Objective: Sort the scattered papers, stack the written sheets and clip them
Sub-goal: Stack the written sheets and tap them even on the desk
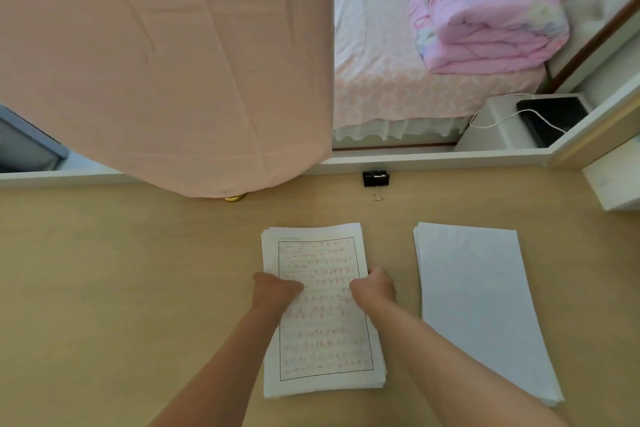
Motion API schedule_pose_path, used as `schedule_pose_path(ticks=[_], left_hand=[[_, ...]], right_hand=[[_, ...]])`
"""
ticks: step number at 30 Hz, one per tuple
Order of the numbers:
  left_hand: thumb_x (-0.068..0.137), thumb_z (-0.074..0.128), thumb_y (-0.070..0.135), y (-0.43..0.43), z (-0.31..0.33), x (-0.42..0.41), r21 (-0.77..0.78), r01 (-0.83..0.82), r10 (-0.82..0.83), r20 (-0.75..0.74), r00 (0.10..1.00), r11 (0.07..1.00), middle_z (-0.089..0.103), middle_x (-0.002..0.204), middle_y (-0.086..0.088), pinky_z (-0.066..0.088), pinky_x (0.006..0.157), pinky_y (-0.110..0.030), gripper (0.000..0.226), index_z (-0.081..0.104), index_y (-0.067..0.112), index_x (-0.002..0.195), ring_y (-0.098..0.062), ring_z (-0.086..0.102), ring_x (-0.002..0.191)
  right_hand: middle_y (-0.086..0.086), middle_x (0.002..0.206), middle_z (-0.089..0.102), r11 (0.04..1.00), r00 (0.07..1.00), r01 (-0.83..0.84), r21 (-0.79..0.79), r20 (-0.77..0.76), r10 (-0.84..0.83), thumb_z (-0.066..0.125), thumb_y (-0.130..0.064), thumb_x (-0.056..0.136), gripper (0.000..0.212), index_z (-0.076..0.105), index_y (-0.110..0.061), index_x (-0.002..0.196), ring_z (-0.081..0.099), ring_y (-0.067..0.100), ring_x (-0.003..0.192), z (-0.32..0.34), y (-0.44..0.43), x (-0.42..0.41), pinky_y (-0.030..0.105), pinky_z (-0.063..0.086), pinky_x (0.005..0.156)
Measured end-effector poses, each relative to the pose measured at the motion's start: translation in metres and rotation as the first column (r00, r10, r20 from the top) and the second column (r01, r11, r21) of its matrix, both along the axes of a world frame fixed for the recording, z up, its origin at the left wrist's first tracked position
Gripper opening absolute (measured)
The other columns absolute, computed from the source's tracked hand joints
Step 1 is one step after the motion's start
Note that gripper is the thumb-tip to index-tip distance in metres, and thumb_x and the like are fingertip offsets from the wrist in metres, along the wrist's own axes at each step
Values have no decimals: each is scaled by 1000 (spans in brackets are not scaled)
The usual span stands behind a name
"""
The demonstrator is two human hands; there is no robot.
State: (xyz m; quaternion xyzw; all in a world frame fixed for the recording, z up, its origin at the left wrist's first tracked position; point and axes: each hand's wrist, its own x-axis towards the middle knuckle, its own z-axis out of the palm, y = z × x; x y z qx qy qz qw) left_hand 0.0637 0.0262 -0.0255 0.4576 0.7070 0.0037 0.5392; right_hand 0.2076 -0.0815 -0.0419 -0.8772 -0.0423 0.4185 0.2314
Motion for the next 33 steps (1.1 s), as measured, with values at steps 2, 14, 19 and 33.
schedule_pose_path(ticks=[2,14,19,33], left_hand=[[63,86,12,4,-3,-2,-24,-12,13,36,999,1000,66,105,-12,61,64,-39,66,48,0,116,-30,69,88],[67,80,9,0,1,-36,44,127,-132,117,984,991,58,109,-3,59,74,-40,59,51,21,117,-28,65,93],[78,76,-4,-3,3,-43,-170,143,-86,307,948,975,72,105,-11,61,72,-42,37,67,8,112,-29,71,90],[87,72,10,-2,15,-71,82,214,-221,580,784,973,74,111,1,61,82,-41,38,61,23,121,-18,72,98]], right_hand=[[2,115,52,999,999,16,-45,32,-14,51,-17,79,27,62,-21,104,48,26,109,3,1,-1,36,53,79],[4,120,61,985,969,167,47,-192,-155,56,-10,89,54,41,-12,141,60,22,95,13,1,-33,32,51,74],[6,128,58,997,997,73,-24,-25,-73,50,-11,84,56,45,-18,139,60,28,108,0,-11,-55,39,58,85],[4,118,70,931,978,146,333,-190,-85,65,-10,88,42,58,-22,127,68,20,104,29,-73,-28,42,55,93]])
